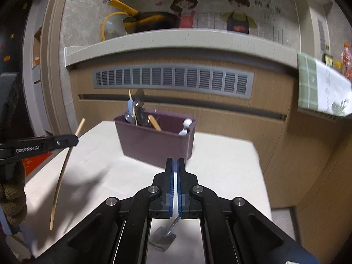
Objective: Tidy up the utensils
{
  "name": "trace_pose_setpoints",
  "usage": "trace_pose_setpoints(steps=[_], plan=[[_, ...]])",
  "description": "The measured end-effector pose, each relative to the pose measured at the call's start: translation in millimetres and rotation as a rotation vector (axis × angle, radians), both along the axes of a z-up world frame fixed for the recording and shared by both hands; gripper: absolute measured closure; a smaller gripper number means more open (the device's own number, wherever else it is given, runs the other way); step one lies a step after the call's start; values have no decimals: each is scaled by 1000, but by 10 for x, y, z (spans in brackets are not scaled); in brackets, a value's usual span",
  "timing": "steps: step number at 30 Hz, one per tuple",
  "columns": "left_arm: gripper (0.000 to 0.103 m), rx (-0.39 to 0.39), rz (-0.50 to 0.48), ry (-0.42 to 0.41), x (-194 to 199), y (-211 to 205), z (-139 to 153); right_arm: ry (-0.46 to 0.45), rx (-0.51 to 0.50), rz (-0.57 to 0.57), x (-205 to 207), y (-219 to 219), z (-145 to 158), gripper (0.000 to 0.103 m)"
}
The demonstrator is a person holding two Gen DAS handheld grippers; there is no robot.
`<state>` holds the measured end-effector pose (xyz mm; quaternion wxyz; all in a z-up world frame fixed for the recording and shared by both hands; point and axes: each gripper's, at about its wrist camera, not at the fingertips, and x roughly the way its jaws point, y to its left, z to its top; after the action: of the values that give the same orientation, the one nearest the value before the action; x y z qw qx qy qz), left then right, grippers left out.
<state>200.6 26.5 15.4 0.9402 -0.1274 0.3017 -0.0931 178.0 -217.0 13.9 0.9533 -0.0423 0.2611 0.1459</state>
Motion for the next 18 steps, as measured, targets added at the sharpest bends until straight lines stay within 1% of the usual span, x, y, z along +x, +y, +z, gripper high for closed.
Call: trace_pose_setpoints(steps=[1,2,3,4,6,7,8,10,12,13,14,15,16,18], plan=[[98,-6,4,1,24,15,3,41,18,3,40,-47,-32,97],[97,-15,7,4,24,43,-15,93,30,13,89,-85,-84,91],[98,-25,6,11,14,71,-32,185,43,35,174,-127,-201,87],[98,-31,5,17,7,71,-60,239,56,43,214,-153,-287,85],[98,-45,8,31,12,100,-119,342,90,52,242,-204,-483,85],[98,-50,10,36,7,115,-146,392,86,69,215,-205,-592,85],[98,-57,13,41,7,137,-172,420,64,81,171,-192,-676,85],[98,-75,24,51,3,193,-227,437,-33,54,11,-169,-849,85],[98,-94,29,63,17,225,-270,444,-98,30,-135,-133,-980,84],[98,-105,30,66,24,232,-286,399,-114,24,-209,-118,-979,84],[98,-115,31,67,28,232,-294,387,-149,16,-256,-55,-994,81],[98,-120,30,65,26,229,-299,373,-177,8,-269,-5,-996,81],[98,-120,28,60,18,223,-298,362,-198,-6,-260,66,-998,81],[98,-111,32,48,-17,224,-300,367,-177,-35,-185,151,-1013,80]])
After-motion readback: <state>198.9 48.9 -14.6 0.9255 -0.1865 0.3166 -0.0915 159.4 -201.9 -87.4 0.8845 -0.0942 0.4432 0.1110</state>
